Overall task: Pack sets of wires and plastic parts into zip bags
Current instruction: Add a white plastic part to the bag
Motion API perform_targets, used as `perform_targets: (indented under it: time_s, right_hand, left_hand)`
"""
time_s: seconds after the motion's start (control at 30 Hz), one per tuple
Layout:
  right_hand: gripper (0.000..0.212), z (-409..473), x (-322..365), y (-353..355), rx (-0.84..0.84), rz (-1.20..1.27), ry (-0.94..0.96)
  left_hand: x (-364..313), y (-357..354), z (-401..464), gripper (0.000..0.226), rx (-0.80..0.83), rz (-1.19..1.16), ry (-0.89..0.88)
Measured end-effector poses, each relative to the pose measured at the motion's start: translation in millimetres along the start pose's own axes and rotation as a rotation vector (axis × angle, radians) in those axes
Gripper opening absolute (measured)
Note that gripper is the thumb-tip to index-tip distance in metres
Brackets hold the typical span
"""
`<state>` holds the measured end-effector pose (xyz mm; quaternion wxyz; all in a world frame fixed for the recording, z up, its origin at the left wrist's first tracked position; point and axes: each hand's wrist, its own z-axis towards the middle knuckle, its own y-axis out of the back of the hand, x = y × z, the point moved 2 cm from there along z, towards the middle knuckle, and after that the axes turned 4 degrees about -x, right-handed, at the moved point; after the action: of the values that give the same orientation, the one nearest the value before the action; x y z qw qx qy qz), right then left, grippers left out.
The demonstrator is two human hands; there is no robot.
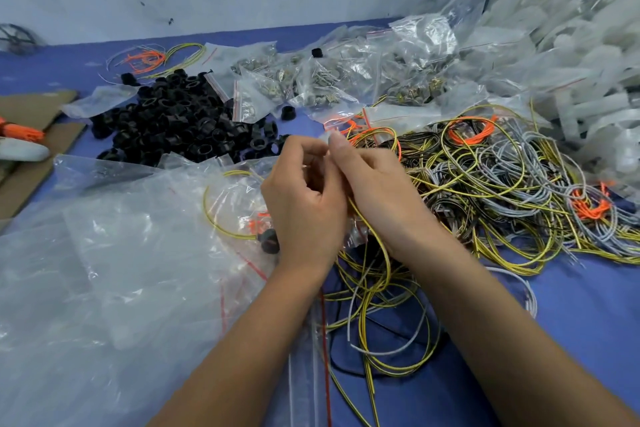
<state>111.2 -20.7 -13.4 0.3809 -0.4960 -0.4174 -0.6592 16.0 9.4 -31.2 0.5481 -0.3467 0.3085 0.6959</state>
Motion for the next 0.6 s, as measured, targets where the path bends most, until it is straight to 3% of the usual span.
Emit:
perform_targets:
  time_s: [0.07, 0.13, 0.27, 0.37, 0.47, 0.6]
  right_hand:
    - [0.048, 1, 6, 9, -0.254, -0.322, 0.255]
    - [0.040, 8, 15, 18, -0.417, -0.461, 0.348]
    - [0.026, 56, 34, 41, -0.474, -0.703, 0.334]
    - [0.020, 111, 28, 59, -0.347, -1.017, 0.229]
    - [0.039, 146, 1, 72, -0.081, -1.376, 0.102]
    - [0.061, 157, -25, 85, 0.126, -1.484, -0.026]
  left_hand:
    - [2, -1, 1, 0.014, 0.017, 0.000, 0.029]
    - [6, -1, 3, 0.011, 0.059, 0.020, 0.052]
    - [14, -6, 5, 0.013, 0.162, 0.057, 0.121]
    - [18, -7, 5, 0.016, 0.183, 0.064, 0.162]
    - [20, -6, 6, 0.017, 0.180, 0.051, 0.191]
    - [22, -7, 7, 0.016, 0.173, 0.052, 0.196]
